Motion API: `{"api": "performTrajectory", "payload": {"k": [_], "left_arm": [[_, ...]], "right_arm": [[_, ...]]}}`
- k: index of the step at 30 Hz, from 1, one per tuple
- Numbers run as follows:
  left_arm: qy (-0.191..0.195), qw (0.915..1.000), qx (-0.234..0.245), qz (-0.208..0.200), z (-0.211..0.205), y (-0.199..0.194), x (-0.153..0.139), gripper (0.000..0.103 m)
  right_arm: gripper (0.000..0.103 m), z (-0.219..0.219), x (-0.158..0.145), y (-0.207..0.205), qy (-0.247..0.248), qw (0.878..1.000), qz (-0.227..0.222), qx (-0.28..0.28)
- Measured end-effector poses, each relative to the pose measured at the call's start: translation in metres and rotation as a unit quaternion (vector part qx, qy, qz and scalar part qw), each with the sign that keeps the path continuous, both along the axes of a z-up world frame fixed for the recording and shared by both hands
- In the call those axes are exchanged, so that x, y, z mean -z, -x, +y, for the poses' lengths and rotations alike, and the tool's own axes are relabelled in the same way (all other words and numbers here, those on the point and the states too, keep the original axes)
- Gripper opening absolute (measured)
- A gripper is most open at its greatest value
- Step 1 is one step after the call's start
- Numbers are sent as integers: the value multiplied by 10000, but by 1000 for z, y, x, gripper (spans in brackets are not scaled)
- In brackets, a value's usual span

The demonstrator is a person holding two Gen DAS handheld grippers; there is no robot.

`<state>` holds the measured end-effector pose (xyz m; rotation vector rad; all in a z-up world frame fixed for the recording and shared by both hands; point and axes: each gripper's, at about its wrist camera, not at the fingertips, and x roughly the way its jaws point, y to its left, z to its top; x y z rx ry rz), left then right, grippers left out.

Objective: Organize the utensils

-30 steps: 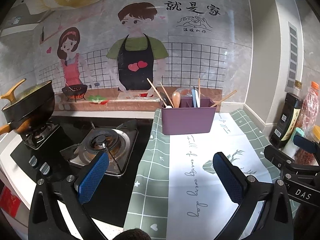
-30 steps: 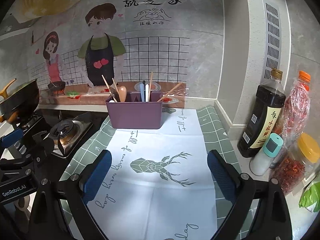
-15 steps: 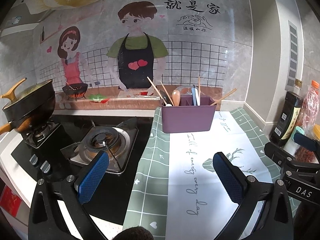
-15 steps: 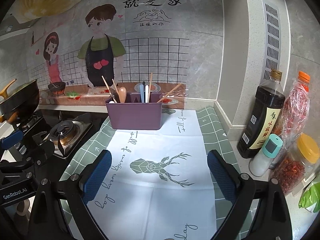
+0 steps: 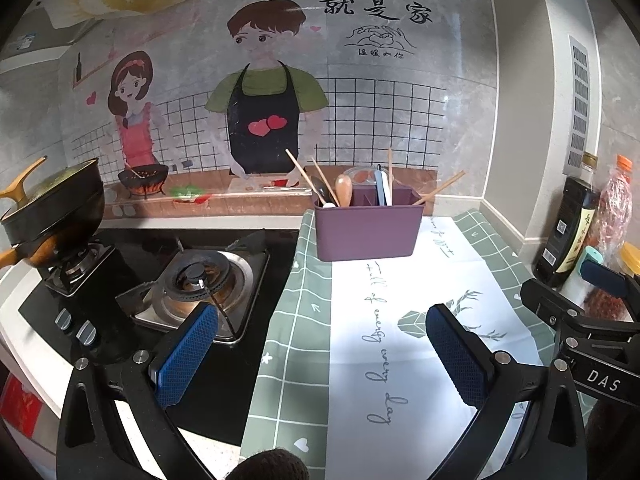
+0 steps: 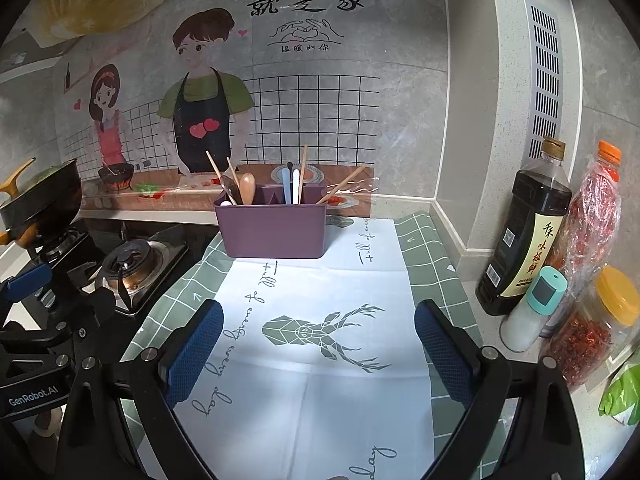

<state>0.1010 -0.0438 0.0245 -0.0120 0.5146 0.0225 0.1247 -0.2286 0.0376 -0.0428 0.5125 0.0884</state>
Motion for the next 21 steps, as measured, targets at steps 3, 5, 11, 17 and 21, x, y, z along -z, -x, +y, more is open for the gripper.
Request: {"api": "performTrajectory", "payload": {"k": [3, 5, 11, 17, 21], "left_arm": [[10, 10000, -13, 19, 1, 0, 1, 103], [10, 10000, -13, 19, 2, 0, 1, 103], [63, 10000, -65, 38, 6, -2, 1, 103], [105, 9999, -110, 57, 9, -3, 1, 103], [105, 9998, -179, 46, 11, -4, 1, 103]], "right_arm": [[96, 0, 0, -1, 1, 10000, -3, 2], [96, 0, 1, -1, 6, 10000, -3, 1], [96, 0, 0, 0, 5, 10000, -3, 1], [96, 1, 0, 1, 9, 10000, -16, -9], [96, 1, 0, 2, 7, 10000, -20, -2]]}}
